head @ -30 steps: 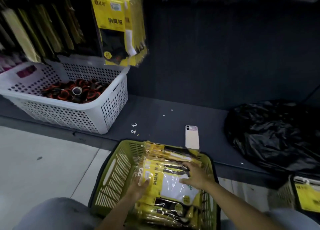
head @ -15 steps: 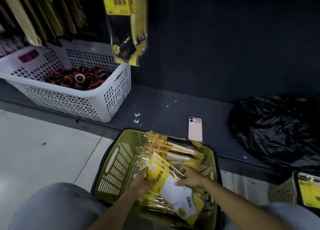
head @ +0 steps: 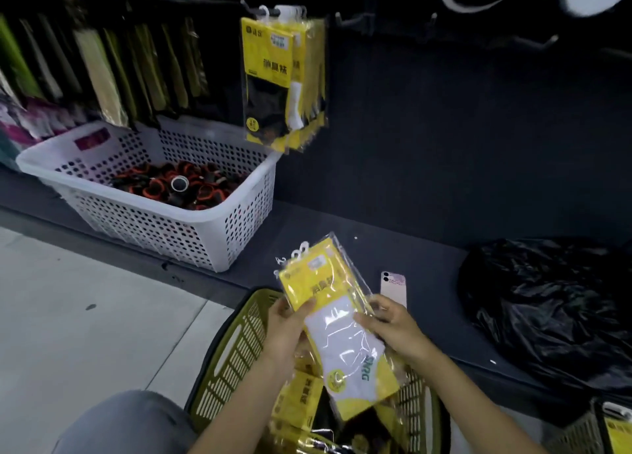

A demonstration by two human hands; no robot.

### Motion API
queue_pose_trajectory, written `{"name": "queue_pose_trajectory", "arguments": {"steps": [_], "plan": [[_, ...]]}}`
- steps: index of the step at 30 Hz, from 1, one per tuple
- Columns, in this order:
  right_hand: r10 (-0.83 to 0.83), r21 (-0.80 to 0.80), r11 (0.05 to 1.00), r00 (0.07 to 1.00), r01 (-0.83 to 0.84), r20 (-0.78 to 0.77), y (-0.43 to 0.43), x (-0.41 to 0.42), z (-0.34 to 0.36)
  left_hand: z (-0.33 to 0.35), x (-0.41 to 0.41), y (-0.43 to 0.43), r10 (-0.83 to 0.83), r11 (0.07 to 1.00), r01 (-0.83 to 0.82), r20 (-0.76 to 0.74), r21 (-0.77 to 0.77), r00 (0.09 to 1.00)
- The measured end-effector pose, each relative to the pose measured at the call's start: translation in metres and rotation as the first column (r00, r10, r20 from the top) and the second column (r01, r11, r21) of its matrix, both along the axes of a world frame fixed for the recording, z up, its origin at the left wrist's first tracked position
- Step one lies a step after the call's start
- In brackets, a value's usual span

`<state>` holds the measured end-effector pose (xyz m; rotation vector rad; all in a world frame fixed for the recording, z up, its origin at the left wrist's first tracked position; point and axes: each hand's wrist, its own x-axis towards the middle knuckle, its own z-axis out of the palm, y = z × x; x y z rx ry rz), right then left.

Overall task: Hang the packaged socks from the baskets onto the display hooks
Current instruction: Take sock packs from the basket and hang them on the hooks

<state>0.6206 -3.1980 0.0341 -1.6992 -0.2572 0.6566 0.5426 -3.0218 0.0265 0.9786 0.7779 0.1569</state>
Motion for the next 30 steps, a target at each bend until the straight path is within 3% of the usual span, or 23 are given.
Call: {"name": "queue_pose_trajectory", "arguments": {"steps": [2, 6, 12, 18, 30], "plan": [[-0.052, 0.109, 0.993, 0.999, 0.051, 0.005, 0.009, 0.004, 0.023, 0.026, 0.004, 0.0, -0.103, 0.994, 0.097, 0.129, 0.049, 0.986], [-0.026, 0.264, 0.965, 0.997, 0.006, 0.071, 0.036, 0.013, 0.078, 0.082, 0.022, 0.022, -0.109, 0.964, 0.024, 0.308, 0.266, 0.945], [-0.07, 0.394, 0.919, 0.982, -0.005, 0.178, 0.084, 0.044, 0.164, 0.159, 0.045, 0.069, -0.238, 0.898, 0.006, 0.472, 0.441, 0.849], [-0.117, 0.459, 0.889, 0.961, -0.012, 0.25, 0.131, 0.064, 0.217, 0.19, 0.063, 0.105, -0.191, 0.895, -0.101, 0.578, 0.435, 0.793], [-0.318, 0.466, 0.865, 0.921, 0.183, 0.227, 0.197, 0.096, 0.222, 0.196, 0.059, 0.193, 0.016, 0.819, -0.376, 0.638, 0.433, 0.77]]}}
